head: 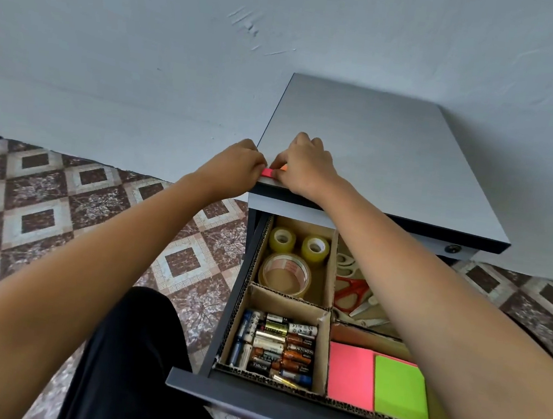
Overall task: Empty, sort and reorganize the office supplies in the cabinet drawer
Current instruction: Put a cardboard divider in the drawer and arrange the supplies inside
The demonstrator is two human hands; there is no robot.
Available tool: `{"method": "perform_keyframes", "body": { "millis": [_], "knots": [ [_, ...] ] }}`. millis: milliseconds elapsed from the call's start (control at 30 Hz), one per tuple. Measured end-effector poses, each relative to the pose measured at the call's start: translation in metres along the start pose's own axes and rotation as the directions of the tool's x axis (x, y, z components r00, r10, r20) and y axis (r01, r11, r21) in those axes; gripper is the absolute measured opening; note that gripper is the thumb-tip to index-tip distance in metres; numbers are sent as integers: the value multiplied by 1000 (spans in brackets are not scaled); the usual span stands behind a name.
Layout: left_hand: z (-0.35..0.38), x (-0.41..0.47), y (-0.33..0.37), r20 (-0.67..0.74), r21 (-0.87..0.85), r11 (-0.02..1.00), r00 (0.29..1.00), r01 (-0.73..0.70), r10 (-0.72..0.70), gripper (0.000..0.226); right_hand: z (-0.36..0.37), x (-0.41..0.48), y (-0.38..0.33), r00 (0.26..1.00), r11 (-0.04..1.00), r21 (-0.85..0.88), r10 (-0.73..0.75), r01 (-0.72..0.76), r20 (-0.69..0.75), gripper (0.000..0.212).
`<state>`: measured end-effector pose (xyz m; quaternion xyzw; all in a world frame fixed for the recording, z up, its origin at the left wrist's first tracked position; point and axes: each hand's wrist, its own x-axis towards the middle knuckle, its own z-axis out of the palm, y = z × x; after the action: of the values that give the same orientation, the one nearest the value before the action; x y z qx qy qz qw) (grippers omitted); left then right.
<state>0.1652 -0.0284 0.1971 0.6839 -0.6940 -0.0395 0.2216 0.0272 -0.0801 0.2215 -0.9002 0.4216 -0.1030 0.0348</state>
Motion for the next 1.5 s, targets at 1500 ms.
{"method": "perform_keyframes", "body": {
  "millis": [1500],
  "knots": [
    [-24,-38,34,-209,152,968,951,-198,227,19,-23,-49,8,970,985,43,-157,168,-185,25]
  ]
}}
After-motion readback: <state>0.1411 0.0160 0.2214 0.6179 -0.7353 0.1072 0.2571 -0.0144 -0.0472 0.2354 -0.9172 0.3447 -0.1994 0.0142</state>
